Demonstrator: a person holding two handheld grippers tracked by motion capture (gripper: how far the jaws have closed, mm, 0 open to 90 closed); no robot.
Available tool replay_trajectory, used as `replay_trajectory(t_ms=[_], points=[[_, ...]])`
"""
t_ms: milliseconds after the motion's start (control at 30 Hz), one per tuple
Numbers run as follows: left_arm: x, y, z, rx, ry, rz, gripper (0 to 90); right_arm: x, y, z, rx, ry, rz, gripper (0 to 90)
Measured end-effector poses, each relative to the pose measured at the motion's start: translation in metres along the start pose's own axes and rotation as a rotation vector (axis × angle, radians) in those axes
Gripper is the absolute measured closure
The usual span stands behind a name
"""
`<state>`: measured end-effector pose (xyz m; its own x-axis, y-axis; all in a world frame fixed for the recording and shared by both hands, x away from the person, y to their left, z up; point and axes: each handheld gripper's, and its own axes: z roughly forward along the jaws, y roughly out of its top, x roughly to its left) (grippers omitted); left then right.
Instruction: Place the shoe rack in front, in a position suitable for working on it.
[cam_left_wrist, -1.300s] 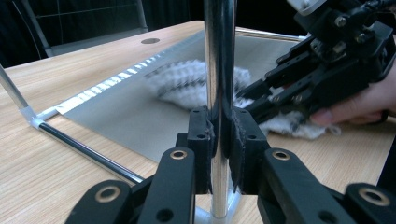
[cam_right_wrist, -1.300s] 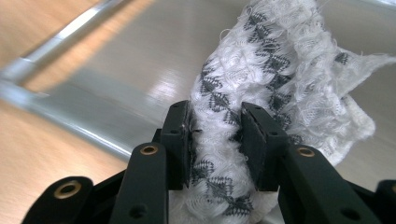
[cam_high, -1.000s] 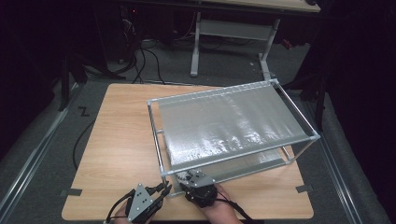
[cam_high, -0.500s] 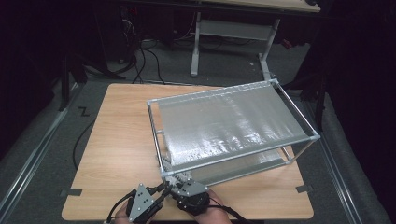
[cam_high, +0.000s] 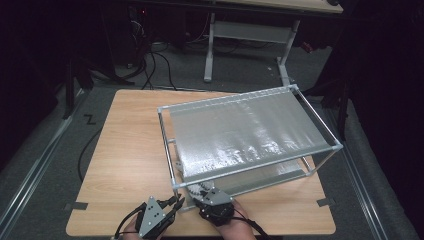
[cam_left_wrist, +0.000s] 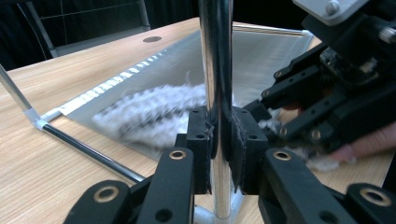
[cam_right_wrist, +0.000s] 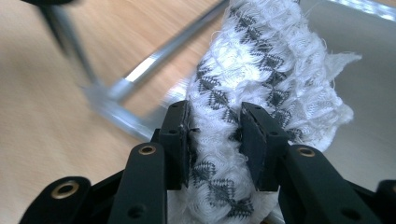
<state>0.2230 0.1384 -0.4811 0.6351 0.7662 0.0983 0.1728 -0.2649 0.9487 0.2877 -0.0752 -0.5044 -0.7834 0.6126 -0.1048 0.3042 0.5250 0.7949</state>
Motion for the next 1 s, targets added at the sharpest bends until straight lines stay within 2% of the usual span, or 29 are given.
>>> replay_trajectory(t_ms=[100, 167, 333, 633, 833, 1000], points=[[0.000, 0.000, 0.000, 0.001, 0.004, -0.008, 79.2, -0.011, -0.003, -0.004, 0.012, -0.006, 0.031, 63.8], [0.000, 0.001, 0.001, 0.004, 0.008, -0.004, 79.2, -0.017, -0.005, -0.006, 0.026, -0.035, 0.010, 63.9], [0.000, 0.001, 0.001, 0.006, 0.007, -0.009, 79.3, -0.042, -0.014, -0.015, 0.047, -0.091, 0.022, 63.9], [-0.001, 0.002, 0.001, 0.009, 0.016, -0.025, 79.5, -0.089, -0.040, -0.041, 0.053, -0.194, 0.114, 63.3], [-0.002, 0.002, 0.002, 0.015, 0.024, -0.025, 79.5, -0.121, -0.058, -0.059, 0.057, -0.276, 0.147, 63.5], [-0.002, 0.002, 0.002, 0.014, 0.025, -0.031, 79.6, -0.152, -0.074, -0.076, 0.061, -0.340, 0.223, 63.8]])
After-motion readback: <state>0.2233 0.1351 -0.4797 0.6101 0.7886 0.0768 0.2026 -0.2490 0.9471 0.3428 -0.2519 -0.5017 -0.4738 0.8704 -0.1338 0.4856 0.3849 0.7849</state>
